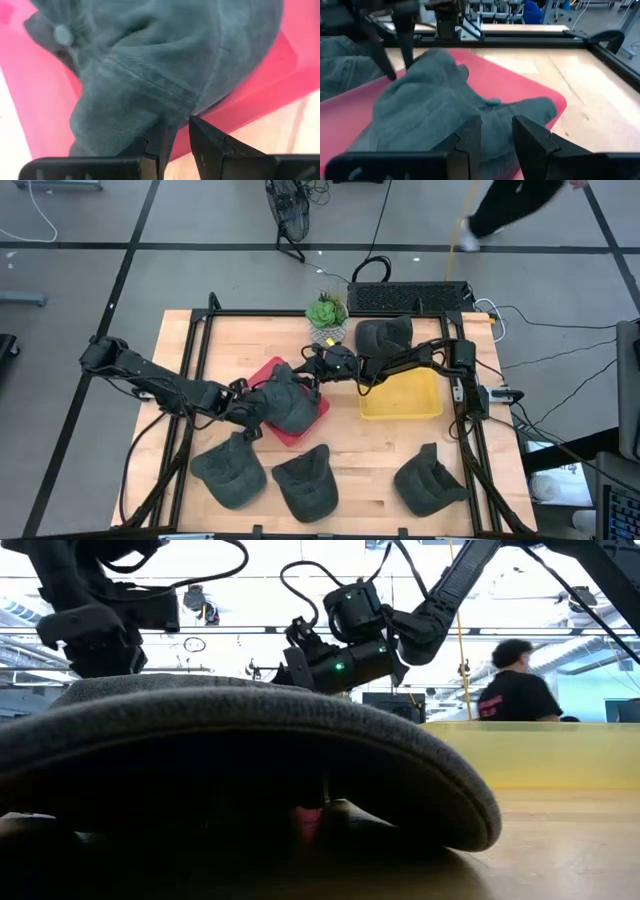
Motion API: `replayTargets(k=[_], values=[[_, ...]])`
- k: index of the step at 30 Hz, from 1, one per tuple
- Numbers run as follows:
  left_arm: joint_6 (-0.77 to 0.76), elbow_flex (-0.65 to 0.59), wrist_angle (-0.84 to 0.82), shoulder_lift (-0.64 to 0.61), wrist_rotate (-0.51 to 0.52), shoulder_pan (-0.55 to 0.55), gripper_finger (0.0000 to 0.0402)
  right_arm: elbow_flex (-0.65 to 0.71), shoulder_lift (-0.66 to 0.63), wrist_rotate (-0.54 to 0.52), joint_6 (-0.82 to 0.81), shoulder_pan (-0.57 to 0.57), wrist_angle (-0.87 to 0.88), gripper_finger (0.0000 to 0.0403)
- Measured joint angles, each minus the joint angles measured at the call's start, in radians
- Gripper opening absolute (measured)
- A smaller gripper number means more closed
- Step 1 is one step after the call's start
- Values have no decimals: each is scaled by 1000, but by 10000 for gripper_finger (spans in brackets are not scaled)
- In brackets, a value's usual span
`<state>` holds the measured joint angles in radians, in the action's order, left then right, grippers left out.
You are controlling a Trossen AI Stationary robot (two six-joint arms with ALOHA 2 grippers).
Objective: Pick & Place hat
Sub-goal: Adjust the right dark gray cap in the red bin
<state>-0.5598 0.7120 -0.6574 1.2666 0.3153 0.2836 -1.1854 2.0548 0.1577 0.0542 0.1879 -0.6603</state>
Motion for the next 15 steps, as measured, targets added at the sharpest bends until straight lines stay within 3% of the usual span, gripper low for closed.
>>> replayTargets(k=[15], values=[[54,-14,17,49,10,-47,88,0,0,1,12,0,7,100]])
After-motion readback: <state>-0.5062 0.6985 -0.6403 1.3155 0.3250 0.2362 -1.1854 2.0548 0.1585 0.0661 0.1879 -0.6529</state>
